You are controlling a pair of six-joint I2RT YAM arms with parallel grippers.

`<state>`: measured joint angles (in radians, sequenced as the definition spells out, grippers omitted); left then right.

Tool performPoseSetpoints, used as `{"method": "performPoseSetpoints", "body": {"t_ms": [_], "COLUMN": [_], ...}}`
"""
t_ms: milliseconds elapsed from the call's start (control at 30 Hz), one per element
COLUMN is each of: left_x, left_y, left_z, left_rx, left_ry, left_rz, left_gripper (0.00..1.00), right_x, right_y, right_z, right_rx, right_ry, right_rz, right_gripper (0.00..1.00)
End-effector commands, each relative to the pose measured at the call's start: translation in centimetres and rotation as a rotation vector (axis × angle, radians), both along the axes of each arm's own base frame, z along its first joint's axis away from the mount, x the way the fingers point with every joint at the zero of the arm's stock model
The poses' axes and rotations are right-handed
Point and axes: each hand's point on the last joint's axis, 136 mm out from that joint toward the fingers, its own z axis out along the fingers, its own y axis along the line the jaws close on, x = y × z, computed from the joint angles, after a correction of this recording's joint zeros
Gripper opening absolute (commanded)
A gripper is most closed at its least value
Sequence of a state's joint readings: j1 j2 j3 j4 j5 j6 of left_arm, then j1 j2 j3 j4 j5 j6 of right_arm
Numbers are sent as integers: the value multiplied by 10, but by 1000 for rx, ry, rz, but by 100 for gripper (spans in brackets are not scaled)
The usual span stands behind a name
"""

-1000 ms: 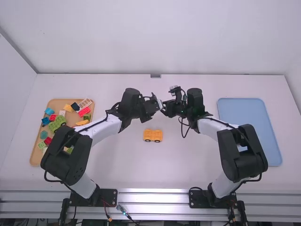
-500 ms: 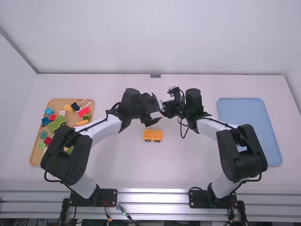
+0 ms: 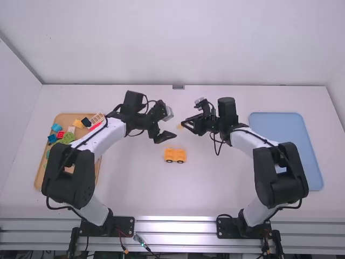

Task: Assemble lego blocks to make yellow taxi

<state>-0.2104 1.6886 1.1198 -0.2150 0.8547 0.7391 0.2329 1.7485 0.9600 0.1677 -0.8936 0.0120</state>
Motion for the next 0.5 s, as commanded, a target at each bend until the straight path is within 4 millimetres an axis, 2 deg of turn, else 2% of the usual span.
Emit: {"method": "performPoseSetpoints", "body": {"t_ms": [0,100,233,400,467], "left_x": [-11,-12,-25,-29,-30], "left_y": [-3,-3,-11,-11,-13], "left_z": [34,30,27,27,28], "left_rx": [-155,-168,-212,-275,-291], "left_ry": [-34,-1,36,67,71], "left_rz": [-126,-130,-193,-227,-239], "left_gripper": [99,99,99,99,99], "right_x": [3,-6,-21,-44,-46], "right_y": [7,11,19,29,30], "right_z": [29,42,60,68,69], "right_rx": [-13,-82,-126,-180,-203], "right_ry": [-196,-254,-322,-429,-442], "right_rz": [155,263,386,543,563], "right_gripper": [22,18,16,16,16]}}
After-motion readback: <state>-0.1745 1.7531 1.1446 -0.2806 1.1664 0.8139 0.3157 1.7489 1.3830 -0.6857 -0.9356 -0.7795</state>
